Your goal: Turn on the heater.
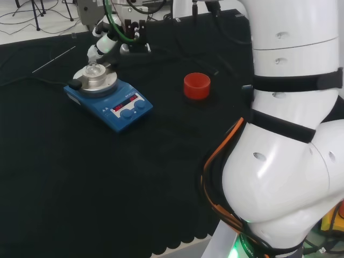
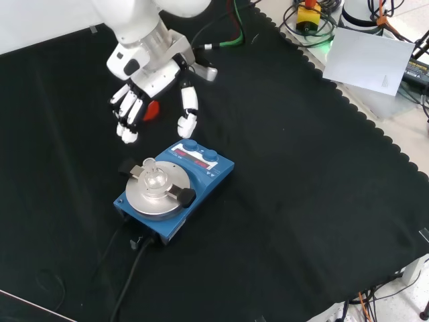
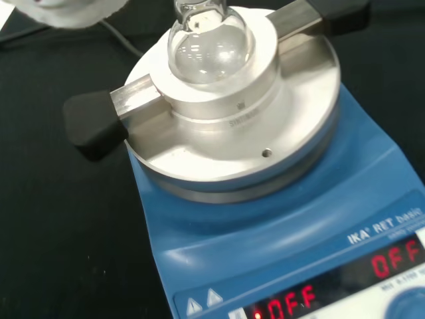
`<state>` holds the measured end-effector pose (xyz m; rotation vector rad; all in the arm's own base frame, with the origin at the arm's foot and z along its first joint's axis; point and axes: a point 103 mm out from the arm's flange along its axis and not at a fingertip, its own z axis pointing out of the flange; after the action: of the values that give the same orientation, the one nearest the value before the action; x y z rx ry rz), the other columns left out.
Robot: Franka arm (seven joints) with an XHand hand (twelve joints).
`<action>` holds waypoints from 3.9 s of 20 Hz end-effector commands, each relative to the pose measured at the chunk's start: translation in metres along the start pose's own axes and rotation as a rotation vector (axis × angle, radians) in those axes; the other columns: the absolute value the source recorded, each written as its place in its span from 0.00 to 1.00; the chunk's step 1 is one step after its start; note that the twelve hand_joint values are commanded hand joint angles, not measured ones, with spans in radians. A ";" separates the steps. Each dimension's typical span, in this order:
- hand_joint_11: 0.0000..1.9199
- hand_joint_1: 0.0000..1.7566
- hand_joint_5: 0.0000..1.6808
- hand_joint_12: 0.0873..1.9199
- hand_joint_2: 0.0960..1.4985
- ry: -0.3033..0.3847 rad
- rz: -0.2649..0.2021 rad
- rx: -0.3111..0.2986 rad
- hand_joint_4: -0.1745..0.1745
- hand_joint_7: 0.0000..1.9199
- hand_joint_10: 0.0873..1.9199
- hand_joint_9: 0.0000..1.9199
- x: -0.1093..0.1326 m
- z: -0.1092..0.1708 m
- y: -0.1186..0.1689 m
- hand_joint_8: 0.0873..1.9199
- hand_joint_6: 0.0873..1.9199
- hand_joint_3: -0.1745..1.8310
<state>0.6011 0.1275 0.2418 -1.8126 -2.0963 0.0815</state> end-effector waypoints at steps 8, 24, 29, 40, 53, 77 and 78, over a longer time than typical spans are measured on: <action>0.00 0.38 0.25 0.72 0.38 0.018 0.019 -0.042 0.58 0.11 0.33 0.18 -0.016 -0.012 -0.035 0.30 0.00 0.33; 0.42 0.60 0.27 0.60 0.36 -0.126 0.075 0.043 0.54 0.46 0.20 0.57 -0.026 0.011 -0.112 0.27 0.00 0.47; 0.63 0.63 0.28 0.45 0.37 -0.177 0.082 0.081 0.47 0.58 0.16 0.70 -0.021 0.022 -0.127 0.31 0.00 0.47; 0.92 0.67 0.35 0.34 0.40 -0.261 0.069 0.116 0.36 0.79 0.35 0.88 -0.020 0.043 -0.140 0.52 0.00 0.44; 0.89 0.85 0.23 0.74 0.37 -0.309 0.060 0.250 0.41 0.91 0.78 0.96 -0.018 0.056 -0.139 0.90 0.24 0.63; 0.90 0.89 0.22 0.78 0.31 -0.339 0.064 0.435 0.48 0.93 0.86 0.97 -0.026 0.076 -0.126 0.95 0.06 0.72; 0.90 0.89 0.22 0.78 0.31 -0.340 0.063 0.439 0.48 0.93 0.86 0.97 -0.025 0.077 -0.126 0.95 0.06 0.72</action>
<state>0.4620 0.0960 0.2014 -1.6873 -2.0227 0.8287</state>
